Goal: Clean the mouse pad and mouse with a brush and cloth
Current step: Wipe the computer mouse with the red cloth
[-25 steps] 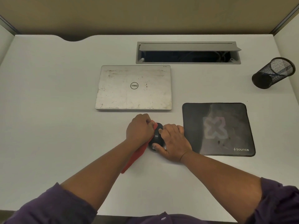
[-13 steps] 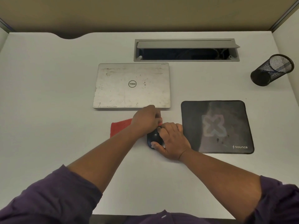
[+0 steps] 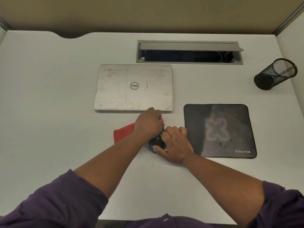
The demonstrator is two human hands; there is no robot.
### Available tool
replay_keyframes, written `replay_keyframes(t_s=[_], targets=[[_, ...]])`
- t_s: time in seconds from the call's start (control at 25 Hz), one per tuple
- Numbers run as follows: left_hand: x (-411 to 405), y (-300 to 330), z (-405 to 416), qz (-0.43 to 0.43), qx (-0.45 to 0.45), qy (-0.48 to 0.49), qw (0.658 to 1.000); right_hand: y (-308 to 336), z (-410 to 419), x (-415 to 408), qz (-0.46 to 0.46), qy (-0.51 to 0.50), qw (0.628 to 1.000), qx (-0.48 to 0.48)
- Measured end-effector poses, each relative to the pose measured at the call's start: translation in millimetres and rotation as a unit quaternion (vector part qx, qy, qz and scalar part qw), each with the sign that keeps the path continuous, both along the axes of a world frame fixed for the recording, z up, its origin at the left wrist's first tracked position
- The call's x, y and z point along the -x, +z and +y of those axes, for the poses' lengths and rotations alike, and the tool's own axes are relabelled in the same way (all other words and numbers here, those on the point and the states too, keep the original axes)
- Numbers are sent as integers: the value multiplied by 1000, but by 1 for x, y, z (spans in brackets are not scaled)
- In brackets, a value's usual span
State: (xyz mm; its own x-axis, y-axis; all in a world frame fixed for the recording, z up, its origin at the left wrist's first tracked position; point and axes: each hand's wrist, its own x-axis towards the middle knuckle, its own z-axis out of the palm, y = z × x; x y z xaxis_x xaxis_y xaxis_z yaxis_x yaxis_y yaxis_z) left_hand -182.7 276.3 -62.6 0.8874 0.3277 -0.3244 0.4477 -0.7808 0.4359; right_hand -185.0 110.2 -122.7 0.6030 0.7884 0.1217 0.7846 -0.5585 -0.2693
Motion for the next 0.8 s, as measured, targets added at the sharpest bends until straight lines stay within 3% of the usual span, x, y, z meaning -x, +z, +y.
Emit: replay_keyframes(t_s=[0.16, 0.28, 0.56, 0.8], targets=[[12, -4, 9, -41, 84, 125, 988, -1, 0, 1, -10, -3, 1000, 6], [27, -6, 9, -79, 102, 166, 978, -1, 0, 1, -10, -6, 1000, 5], [54, -12, 11, -93, 111, 135, 980, 0, 0, 2, -2, -4, 1000, -2], [49, -11, 11, -47, 101, 131, 985, 3, 1, 1, -2, -1, 1000, 12]])
